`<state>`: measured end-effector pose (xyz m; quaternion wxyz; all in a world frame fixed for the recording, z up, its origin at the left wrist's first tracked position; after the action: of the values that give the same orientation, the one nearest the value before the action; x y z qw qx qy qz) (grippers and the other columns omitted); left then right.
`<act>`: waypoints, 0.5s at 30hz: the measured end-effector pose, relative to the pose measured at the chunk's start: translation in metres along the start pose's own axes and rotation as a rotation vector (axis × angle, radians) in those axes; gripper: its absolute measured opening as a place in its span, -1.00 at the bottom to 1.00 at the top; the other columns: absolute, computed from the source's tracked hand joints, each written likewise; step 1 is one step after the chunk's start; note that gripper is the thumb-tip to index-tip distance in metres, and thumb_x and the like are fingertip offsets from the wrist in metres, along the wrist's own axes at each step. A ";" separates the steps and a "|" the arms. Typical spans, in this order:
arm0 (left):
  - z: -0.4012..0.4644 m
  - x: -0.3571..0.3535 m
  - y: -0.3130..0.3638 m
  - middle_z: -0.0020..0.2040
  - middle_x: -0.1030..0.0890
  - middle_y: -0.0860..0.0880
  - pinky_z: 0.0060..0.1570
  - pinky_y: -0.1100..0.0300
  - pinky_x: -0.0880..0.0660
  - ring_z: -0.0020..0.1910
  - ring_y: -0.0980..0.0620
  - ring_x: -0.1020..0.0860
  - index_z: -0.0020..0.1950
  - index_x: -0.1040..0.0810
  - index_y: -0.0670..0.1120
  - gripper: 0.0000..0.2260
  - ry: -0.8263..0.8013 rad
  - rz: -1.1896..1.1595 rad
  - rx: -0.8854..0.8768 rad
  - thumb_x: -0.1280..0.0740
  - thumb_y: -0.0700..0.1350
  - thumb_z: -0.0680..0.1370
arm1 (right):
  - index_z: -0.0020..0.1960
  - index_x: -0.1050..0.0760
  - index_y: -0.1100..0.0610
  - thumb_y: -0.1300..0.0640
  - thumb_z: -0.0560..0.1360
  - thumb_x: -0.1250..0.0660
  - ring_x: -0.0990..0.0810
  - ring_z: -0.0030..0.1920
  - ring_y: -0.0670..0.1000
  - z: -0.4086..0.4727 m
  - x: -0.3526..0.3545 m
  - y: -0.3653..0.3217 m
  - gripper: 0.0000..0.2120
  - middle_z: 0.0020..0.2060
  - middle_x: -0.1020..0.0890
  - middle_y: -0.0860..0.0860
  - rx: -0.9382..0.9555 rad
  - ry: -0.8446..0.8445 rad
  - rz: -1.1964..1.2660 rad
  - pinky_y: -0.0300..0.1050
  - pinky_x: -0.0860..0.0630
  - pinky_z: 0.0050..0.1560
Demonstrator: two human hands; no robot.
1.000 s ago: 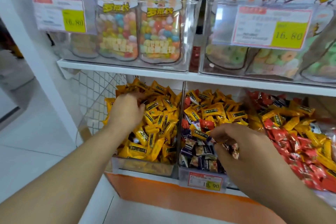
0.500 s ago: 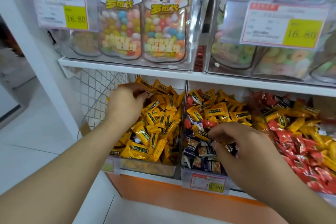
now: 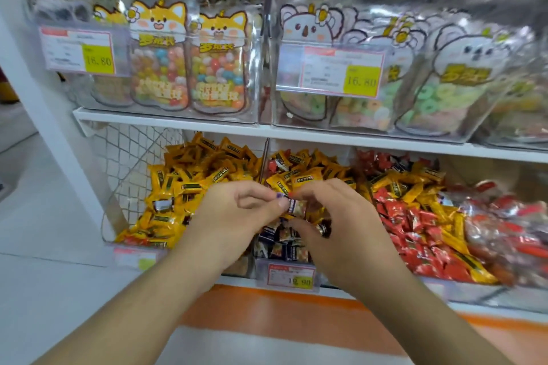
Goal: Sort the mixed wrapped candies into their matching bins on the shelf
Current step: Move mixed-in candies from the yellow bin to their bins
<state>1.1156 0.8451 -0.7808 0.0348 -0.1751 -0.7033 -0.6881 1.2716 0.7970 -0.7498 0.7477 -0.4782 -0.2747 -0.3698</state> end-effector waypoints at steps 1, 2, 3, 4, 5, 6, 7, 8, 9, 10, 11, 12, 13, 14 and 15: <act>-0.004 -0.005 0.001 -0.19 -0.75 0.09 0.02 0.13 -0.55 -0.14 0.18 -0.70 -0.04 -0.70 0.04 -0.91 -0.014 -0.001 -0.002 -0.52 0.02 0.52 | 0.18 -0.57 -0.12 0.02 0.51 -0.51 -0.52 0.02 -0.17 -0.002 0.003 0.002 -0.73 0.00 -0.52 -0.26 0.003 0.011 -0.004 -0.12 -0.56 0.01; -0.006 -0.008 0.002 -0.18 -0.74 0.10 0.00 0.15 -0.55 -0.14 0.19 -0.69 -0.04 -0.70 0.04 -0.92 -0.027 -0.001 -0.009 -0.51 0.02 0.53 | 0.15 -0.58 -0.12 0.03 0.51 -0.50 -0.53 0.00 -0.17 -0.004 0.005 0.004 -0.76 -0.02 -0.53 -0.26 0.003 0.014 -0.010 -0.11 -0.57 -0.01; -0.008 -0.011 0.004 -0.17 -0.74 0.12 -0.03 0.22 -0.55 -0.14 0.21 -0.68 -0.03 -0.70 0.06 -0.93 -0.034 0.015 -0.023 -0.50 0.03 0.54 | 0.13 -0.58 -0.13 0.04 0.51 -0.49 -0.54 -0.01 -0.17 -0.006 0.007 0.007 -0.78 -0.03 -0.53 -0.26 0.005 0.011 -0.022 -0.10 -0.58 -0.02; -0.009 -0.011 0.005 -0.16 -0.73 0.16 -0.09 0.31 -0.54 -0.12 0.25 -0.67 -0.03 -0.70 0.08 -0.93 -0.027 0.050 -0.049 -0.48 0.04 0.55 | 0.13 -0.58 -0.14 0.03 0.52 -0.48 -0.55 -0.01 -0.16 -0.007 0.007 0.010 -0.78 -0.02 -0.54 -0.26 0.004 0.003 -0.039 -0.09 -0.59 -0.02; -0.008 -0.008 0.007 -0.15 -0.71 0.19 -0.14 0.40 -0.52 -0.10 0.27 -0.65 -0.05 -0.70 0.09 -0.93 0.002 0.098 -0.086 -0.46 0.05 0.57 | 0.16 -0.57 -0.15 0.02 0.52 -0.47 -0.55 0.02 -0.16 -0.009 0.006 0.014 -0.77 0.02 -0.55 -0.26 -0.006 -0.015 -0.058 -0.08 -0.59 0.01; -0.006 -0.002 0.009 -0.15 -0.70 0.21 -0.14 0.44 -0.50 -0.08 0.28 -0.63 -0.07 -0.69 0.10 -0.94 0.053 0.147 -0.125 -0.45 0.04 0.58 | 0.22 -0.56 -0.16 0.00 0.54 -0.46 -0.55 0.08 -0.16 -0.010 0.004 0.020 -0.72 0.09 -0.56 -0.24 -0.030 -0.042 -0.078 -0.08 -0.60 0.07; -0.002 0.006 0.010 -0.15 -0.68 0.20 -0.12 0.45 -0.49 -0.07 0.28 -0.61 -0.08 -0.68 0.11 -0.94 0.111 0.198 -0.162 -0.44 0.02 0.59 | 0.31 -0.54 -0.16 -0.03 0.55 -0.44 -0.54 0.15 -0.15 -0.011 0.001 0.025 -0.66 0.18 -0.55 -0.23 -0.059 -0.072 -0.099 -0.08 -0.59 0.15; 0.003 0.016 0.009 -0.15 -0.66 0.18 -0.10 0.45 -0.49 -0.06 0.28 -0.59 -0.08 -0.66 0.12 -0.94 0.166 0.253 -0.189 -0.43 -0.01 0.59 | 0.38 -0.50 -0.15 -0.05 0.57 -0.42 -0.53 0.21 -0.14 -0.012 -0.001 0.030 -0.62 0.26 -0.52 -0.21 -0.083 -0.095 -0.120 -0.09 -0.57 0.20; 0.010 0.025 0.007 -0.14 -0.65 0.17 -0.10 0.47 -0.47 -0.05 0.29 -0.57 -0.06 -0.64 0.11 -0.94 0.207 0.301 -0.203 -0.42 -0.03 0.60 | 0.40 -0.48 -0.14 -0.05 0.58 -0.39 -0.51 0.24 -0.14 -0.013 -0.003 0.033 -0.60 0.30 -0.51 -0.21 -0.099 -0.110 -0.138 -0.12 -0.55 0.22; 0.018 0.034 0.004 -0.13 -0.64 0.17 -0.13 0.50 -0.45 -0.05 0.30 -0.56 -0.05 -0.63 0.10 -0.95 0.241 0.344 -0.206 -0.41 -0.05 0.60 | 0.40 -0.48 -0.13 -0.04 0.59 -0.37 -0.50 0.25 -0.14 -0.012 -0.004 0.034 -0.62 0.31 -0.50 -0.21 -0.105 -0.116 -0.148 -0.15 -0.54 0.22; 0.029 0.044 0.001 -0.13 -0.64 0.17 -0.17 0.52 -0.43 -0.06 0.30 -0.55 -0.02 -0.62 0.08 -0.96 0.268 0.390 -0.201 -0.41 -0.06 0.60 | 0.38 -0.50 -0.12 -0.02 0.60 -0.36 -0.49 0.24 -0.14 -0.012 -0.005 0.034 -0.65 0.30 -0.49 -0.22 -0.106 -0.116 -0.151 -0.18 -0.52 0.21; 0.040 0.053 -0.003 -0.11 -0.64 0.16 -0.21 0.51 -0.42 -0.08 0.29 -0.57 0.00 -0.62 0.07 -0.97 0.291 0.438 -0.196 -0.41 -0.07 0.60 | 0.34 -0.51 -0.12 0.00 0.60 -0.35 -0.49 0.21 -0.16 -0.011 -0.005 0.033 -0.69 0.28 -0.50 -0.23 -0.107 -0.114 -0.151 -0.21 -0.52 0.18; 0.052 0.062 -0.007 -0.07 -0.66 0.16 -0.21 0.49 -0.42 -0.06 0.25 -0.60 0.05 -0.63 0.06 -0.94 0.312 0.489 -0.189 -0.42 -0.08 0.60 | 0.31 -0.52 -0.13 0.02 0.61 -0.35 -0.50 0.17 -0.17 -0.009 -0.006 0.031 -0.72 0.25 -0.50 -0.24 -0.108 -0.113 -0.148 -0.22 -0.52 0.14; 0.066 0.069 -0.013 -0.01 -0.67 0.13 -0.12 0.41 -0.45 0.00 0.17 -0.62 0.12 -0.64 0.06 -0.89 0.323 0.551 -0.176 -0.42 -0.07 0.60 | 0.28 -0.53 -0.14 0.04 0.61 -0.35 -0.50 0.15 -0.18 -0.008 -0.007 0.030 -0.74 0.23 -0.49 -0.26 -0.111 -0.113 -0.144 -0.23 -0.52 0.11; 0.080 0.073 -0.020 0.06 -0.68 0.07 -0.04 0.26 -0.51 0.07 0.04 -0.63 0.21 -0.63 0.04 -0.82 0.318 0.631 -0.156 -0.41 -0.05 0.61 | 0.26 -0.53 -0.15 0.05 0.61 -0.34 -0.49 0.13 -0.20 -0.007 -0.009 0.030 -0.75 0.22 -0.48 -0.28 -0.114 -0.114 -0.140 -0.26 -0.50 0.07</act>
<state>1.0564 0.9383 -0.7825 0.3409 -0.2764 -0.5458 -0.7138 1.2910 0.8013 -0.7745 0.6748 -0.5201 -0.3281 -0.4081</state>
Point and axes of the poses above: each hand's wrist, its own z-axis towards the middle knuckle, its own x-axis out of the back of the hand, y = z × x, the point moved 10 cm from there along z, towards the middle knuckle
